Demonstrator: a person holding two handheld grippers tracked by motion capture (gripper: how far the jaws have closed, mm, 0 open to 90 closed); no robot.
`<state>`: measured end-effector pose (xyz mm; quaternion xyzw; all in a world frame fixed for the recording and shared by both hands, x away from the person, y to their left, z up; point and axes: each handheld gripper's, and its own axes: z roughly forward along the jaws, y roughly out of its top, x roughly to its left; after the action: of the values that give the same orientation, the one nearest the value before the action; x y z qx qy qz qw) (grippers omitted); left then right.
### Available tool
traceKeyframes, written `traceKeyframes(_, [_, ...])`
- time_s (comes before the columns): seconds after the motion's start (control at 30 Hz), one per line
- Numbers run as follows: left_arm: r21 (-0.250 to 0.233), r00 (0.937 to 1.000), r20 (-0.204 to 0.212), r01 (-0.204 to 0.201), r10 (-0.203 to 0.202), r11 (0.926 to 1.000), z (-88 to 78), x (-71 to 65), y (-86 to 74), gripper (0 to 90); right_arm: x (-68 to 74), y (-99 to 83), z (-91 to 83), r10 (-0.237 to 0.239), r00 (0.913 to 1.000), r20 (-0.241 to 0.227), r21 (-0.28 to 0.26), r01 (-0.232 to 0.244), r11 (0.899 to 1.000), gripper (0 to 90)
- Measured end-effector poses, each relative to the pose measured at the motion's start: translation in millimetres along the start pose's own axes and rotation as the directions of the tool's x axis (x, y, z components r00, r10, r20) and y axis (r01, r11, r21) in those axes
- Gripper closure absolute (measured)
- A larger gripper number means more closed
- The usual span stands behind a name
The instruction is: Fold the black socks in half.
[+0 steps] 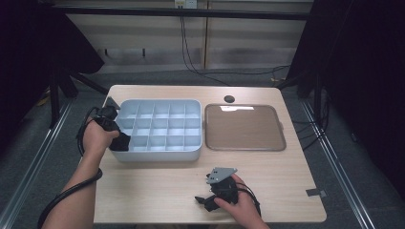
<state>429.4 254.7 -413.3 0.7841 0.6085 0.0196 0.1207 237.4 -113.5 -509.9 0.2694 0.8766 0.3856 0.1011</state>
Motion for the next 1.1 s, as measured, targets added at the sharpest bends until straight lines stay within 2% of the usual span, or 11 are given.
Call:
traceKeyframes(0.17, [0.013,0.9999,-0.005,-0.015,0.016,0.9998,7.3,-3.1,-1.9,90.0,0.3,0.0,0.1,-0.001,1.0000,-0.003,0.001,0.001,1.000,13.8])
traceKeyframes(0.23, [0.011,1.0000,-0.001,-0.005,0.005,0.9999,11.0,-4.0,-3.3,90.0,0.4,0.0,0.2,-0.001,1.0000,-0.004,0.001,0.001,1.000,13.7])
traceKeyframes(0.5, [0.009,0.9999,0.004,-0.012,0.012,0.9999,21.1,-5.1,-6.8,90.0,0.6,0.0,0.2,-0.002,1.0000,-0.004,0.001,0.002,1.000,13.7])
traceKeyframes(0.7, [0.019,0.9996,0.024,-0.015,0.014,0.9997,28.0,-5.8,-9.3,90.0,1.0,0.0,0.1,-0.002,1.0000,-0.004,0.002,0.002,1.000,13.7])
traceKeyframes(1.1, [0.014,0.9993,0.031,-0.021,0.020,0.9997,32.0,-7.3,-10.9,90.0,1.4,0.0,0.0,0.001,1.0000,-0.006,0.004,-0.001,1.000,13.8])
